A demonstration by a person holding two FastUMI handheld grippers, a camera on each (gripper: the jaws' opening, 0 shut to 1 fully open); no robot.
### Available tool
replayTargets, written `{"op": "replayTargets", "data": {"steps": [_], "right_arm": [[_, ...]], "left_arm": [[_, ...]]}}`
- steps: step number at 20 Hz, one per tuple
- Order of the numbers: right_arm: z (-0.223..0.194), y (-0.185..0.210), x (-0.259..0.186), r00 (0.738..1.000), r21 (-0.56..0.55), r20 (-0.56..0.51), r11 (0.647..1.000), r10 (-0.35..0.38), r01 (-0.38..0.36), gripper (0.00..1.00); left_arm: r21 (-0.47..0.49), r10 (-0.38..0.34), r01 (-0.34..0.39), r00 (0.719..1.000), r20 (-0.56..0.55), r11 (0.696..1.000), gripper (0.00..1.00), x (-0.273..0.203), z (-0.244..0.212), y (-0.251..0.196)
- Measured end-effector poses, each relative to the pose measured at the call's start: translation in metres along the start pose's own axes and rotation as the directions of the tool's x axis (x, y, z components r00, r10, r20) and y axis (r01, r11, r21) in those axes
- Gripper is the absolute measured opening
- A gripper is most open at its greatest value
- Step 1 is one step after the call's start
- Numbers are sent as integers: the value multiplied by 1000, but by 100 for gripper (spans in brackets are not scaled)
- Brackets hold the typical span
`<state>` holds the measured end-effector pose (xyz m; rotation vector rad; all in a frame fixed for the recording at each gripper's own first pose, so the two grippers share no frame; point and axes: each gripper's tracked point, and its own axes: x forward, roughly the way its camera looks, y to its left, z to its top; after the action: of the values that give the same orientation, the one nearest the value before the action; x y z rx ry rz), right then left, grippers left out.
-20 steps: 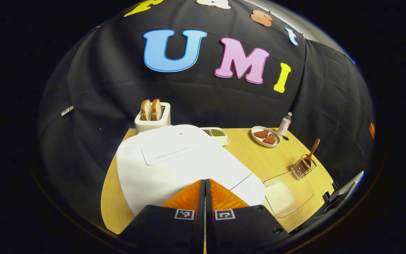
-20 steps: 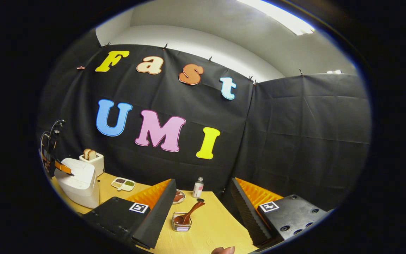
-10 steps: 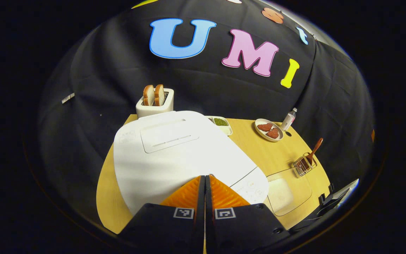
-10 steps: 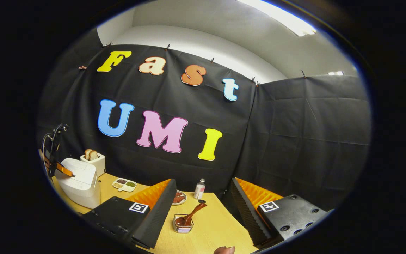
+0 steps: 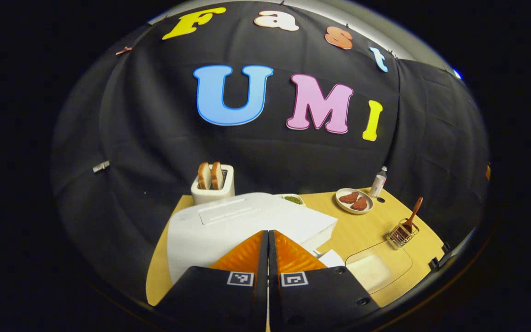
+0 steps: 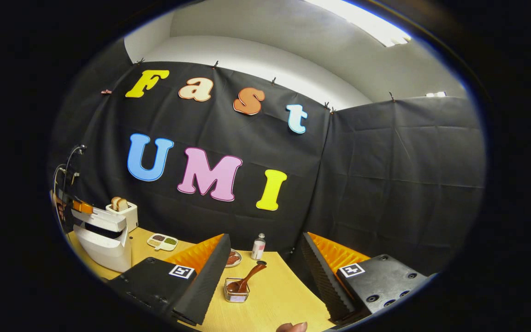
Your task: Close the left gripper, press the button to open the rice cooker; take a wooden spoon from the chopstick holder with the right hand, scoop a spoonful of rice and pour it into the rice cooker, then put the wooden spoon back into the chopstick holder.
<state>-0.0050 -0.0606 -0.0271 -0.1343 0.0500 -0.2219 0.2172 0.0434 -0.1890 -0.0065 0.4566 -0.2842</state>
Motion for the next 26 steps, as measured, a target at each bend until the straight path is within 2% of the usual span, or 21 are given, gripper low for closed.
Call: {"op": "replayTargets", "data": {"steps": [2, 5, 9, 10, 11, 12, 13, 14, 16, 20, 26], "right_arm": [[3, -2, -4, 1000, -1, 3, 1000, 3, -3, 97], [3, -3, -11, 1000, -11, 7, 1000, 13, -13, 97], [0, -3, -18, 1000, -7, 1, 1000, 30, -30, 97], [0, -3, -20, 999, -6, 0, 999, 36, -36, 98], [0, -3, -23, 999, -6, 0, 999, 42, -42, 98], [-1, -4, -25, 999, -8, 2, 999, 45, -45, 98], [-2, -4, -27, 999, -10, 2, 999, 48, -48, 97], [-2, -5, -28, 999, -8, 0, 999, 51, -51, 97], [-4, -4, -30, 998, 0, -4, 998, 61, -61, 97], [-7, 2, -30, 996, 3, -9, 996, 93, -93, 98], [-8, 16, -31, 987, 36, -12, 987, 160, -159, 98]], "left_arm": [[18, 34, -36, 996, 78, 999, 7, -8, 24, 4], [24, 49, -56, 974, 223, 998, 7, -35, 57, 0], [-7, 77, -79, 943, 324, 997, 9, -78, 71, 0], [-25, 83, -79, 939, 335, 997, 12, -88, 72, -1], [-44, 89, -78, 934, 347, 996, 18, -99, 73, -3], [-55, 96, -82, 930, 356, 995, 38, -109, 74, -4], [-56, 99, -84, 927, 363, 995, 49, -122, 72, -9], [-54, 98, -84, 924, 368, 995, 74, -132, 71, -13], [-55, 117, -104, 917, 382, 993, 97, -157, 70, -20], [-69, 169, -154, 894, 415, 986, 99, -205, 72, -34], [-105, 252, -229, 884, 393, 968, 98, -255, 55, -48]]}}
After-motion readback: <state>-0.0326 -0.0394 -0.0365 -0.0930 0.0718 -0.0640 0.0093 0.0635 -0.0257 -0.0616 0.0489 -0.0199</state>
